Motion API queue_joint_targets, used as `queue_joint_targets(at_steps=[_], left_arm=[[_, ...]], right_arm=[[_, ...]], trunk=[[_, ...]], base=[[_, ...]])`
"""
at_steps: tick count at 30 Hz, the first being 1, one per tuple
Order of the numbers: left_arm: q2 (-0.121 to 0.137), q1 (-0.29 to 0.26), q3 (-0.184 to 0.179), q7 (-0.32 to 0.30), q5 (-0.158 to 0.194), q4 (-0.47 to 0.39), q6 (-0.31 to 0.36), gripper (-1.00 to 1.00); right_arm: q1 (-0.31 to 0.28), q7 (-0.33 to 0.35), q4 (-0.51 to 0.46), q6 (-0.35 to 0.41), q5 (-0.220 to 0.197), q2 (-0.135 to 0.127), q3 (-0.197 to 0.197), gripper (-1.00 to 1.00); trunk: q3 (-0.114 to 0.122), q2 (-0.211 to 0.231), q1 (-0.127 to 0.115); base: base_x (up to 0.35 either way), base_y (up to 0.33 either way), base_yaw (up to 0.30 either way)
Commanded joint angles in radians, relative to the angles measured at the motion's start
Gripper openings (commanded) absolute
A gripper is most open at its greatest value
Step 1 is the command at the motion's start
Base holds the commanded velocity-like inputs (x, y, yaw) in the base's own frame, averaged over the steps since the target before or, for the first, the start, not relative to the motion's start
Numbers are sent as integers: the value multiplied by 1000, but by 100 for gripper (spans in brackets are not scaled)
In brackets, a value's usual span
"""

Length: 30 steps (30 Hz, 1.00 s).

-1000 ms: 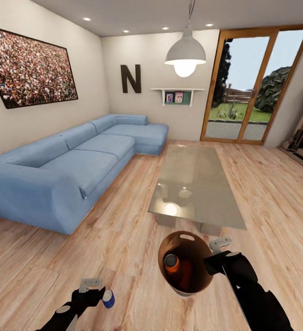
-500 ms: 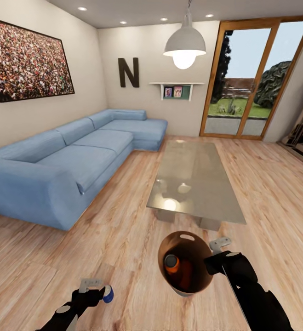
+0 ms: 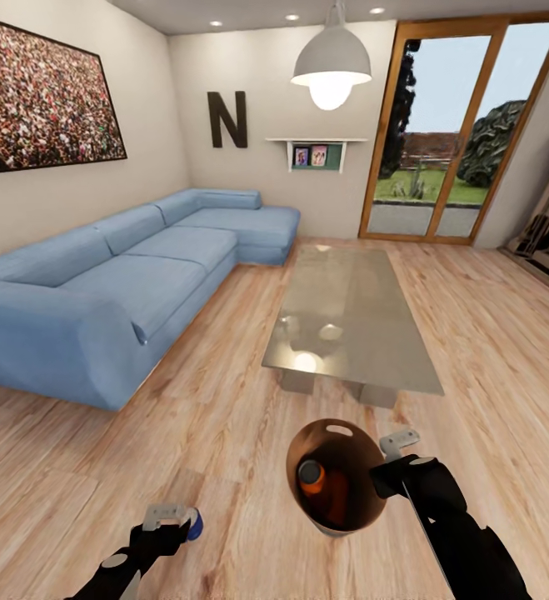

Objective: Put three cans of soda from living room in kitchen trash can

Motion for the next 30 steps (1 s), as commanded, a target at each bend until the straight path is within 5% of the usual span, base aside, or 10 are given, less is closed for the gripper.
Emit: queue_joint_targets(at_steps=[1,13,30], left_arm=[[0,0,0,0,0,0,0,100],[0,0,0,0,0,0,0,100],[1,0,-1,0,0,0,4,100]], right_arm=[[-1,1,0,1,-11,0,0,-100],[-1,1,-1,1,-11,0,0,-100],[0,1,-1,1,-11,0,0,-100]], trunk=[[-5,-7,4],[-62,-91,50],[-70,-91,50]], base=[[0,0,-4],[0,0,0],[93,33,0]])
